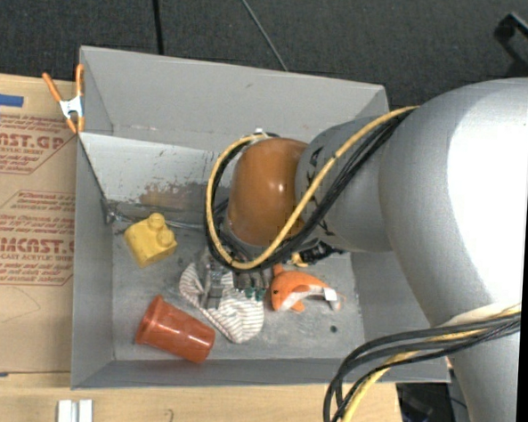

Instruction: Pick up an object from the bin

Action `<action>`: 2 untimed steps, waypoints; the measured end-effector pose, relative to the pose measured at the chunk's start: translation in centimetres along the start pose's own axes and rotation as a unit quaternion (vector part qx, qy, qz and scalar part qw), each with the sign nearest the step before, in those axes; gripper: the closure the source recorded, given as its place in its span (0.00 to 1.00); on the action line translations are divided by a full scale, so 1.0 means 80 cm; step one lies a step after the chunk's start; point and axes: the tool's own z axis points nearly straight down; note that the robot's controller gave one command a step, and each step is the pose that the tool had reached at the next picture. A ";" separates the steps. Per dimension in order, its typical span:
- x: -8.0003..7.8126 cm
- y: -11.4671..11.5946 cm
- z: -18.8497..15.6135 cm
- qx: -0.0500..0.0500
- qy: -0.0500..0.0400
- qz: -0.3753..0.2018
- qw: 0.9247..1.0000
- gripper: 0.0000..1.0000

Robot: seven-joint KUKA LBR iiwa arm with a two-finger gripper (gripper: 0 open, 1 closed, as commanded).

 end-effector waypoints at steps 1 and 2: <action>0.002 0.000 -0.008 0.001 0.002 0.000 1.000 1.00; 0.003 0.000 -0.031 0.001 0.005 0.000 1.000 1.00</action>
Offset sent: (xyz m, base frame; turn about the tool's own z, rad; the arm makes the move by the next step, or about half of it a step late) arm -0.0001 -0.0001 0.1224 0.0000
